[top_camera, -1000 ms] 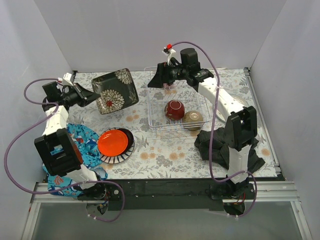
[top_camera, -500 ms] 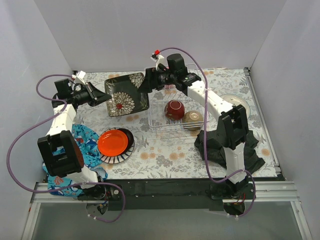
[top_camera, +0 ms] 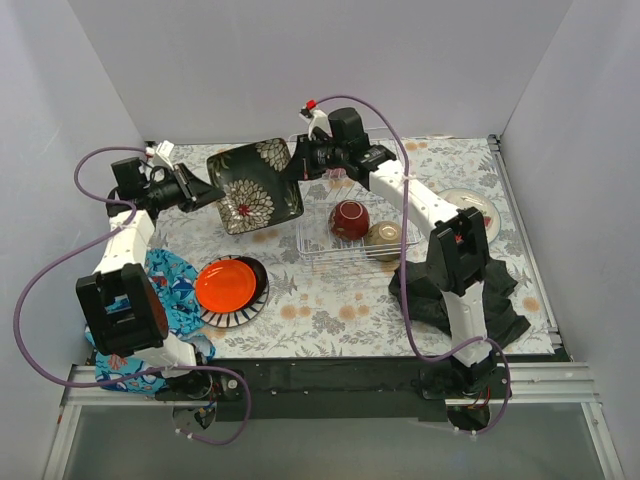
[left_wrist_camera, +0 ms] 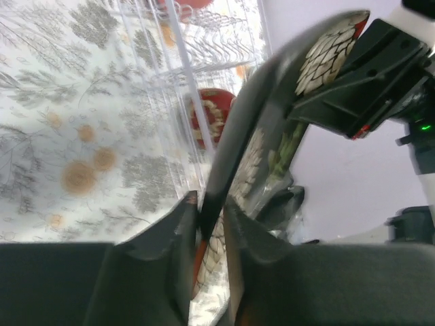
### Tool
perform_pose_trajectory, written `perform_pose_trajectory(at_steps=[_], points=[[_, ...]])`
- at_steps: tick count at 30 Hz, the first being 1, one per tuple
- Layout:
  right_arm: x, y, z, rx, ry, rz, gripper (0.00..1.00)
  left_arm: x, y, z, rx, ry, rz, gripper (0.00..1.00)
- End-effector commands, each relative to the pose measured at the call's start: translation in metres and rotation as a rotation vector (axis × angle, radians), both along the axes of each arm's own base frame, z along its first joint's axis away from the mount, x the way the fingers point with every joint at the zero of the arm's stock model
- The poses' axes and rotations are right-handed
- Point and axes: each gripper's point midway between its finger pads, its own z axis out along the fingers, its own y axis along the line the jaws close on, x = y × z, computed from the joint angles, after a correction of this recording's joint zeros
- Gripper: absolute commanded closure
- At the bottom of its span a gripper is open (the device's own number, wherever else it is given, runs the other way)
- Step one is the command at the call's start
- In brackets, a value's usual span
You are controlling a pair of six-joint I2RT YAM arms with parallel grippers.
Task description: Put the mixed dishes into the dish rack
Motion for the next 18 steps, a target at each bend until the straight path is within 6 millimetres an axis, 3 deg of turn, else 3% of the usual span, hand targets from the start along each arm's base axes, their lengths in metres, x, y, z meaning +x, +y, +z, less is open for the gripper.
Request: perform_pose_trajectory(at_steps=[1, 3, 5, 6, 7, 9, 10, 12, 13, 14, 16, 18], points=[[0.000, -0.001, 0.072, 0.060, -0.265, 0.050, 0.99, 0.003, -0.005, 0.027, -0.022, -0.025, 0.018, 0.47], [0.011, -0.013, 0.089, 0.041, -0.306, -0.034, 0.99, 0.015, 0.002, 0.034, 0.013, -0.054, 0.058, 0.32], [0.027, -0.033, 0.101, -0.029, -0.371, -0.160, 0.99, 0.028, 0.008, 0.038, 0.027, -0.063, 0.081, 0.24], [0.032, -0.041, 0.105, -0.056, -0.392, -0.205, 0.99, 0.035, 0.010, 0.049, 0.033, -0.092, 0.089, 0.24], [0.034, -0.051, 0.116, -0.070, -0.422, -0.246, 0.99, 0.044, 0.015, 0.050, 0.042, -0.092, 0.111, 0.23], [0.045, -0.075, 0.120, -0.154, -0.470, -0.334, 0.99, 0.054, 0.020, 0.060, 0.051, -0.113, 0.134, 0.21], [0.043, -0.087, 0.134, -0.172, -0.499, -0.378, 0.99, 0.056, 0.022, 0.061, 0.053, -0.116, 0.141, 0.21], [0.052, -0.119, 0.136, -0.259, -0.524, -0.496, 0.99, 0.061, 0.025, 0.059, 0.052, -0.109, 0.146, 0.21], [0.048, -0.133, 0.150, -0.260, -0.544, -0.537, 0.99, 0.062, 0.025, 0.057, 0.050, -0.107, 0.145, 0.21], [0.053, -0.150, 0.145, -0.301, -0.538, -0.592, 0.99, 0.063, 0.025, 0.054, 0.047, -0.103, 0.144, 0.21], [0.048, -0.170, 0.157, -0.313, -0.559, -0.647, 0.99, 0.062, 0.025, 0.047, 0.039, -0.087, 0.141, 0.21], [0.046, -0.181, 0.152, -0.336, -0.556, -0.645, 0.99, 0.062, 0.027, 0.042, 0.029, -0.080, 0.145, 0.21]])
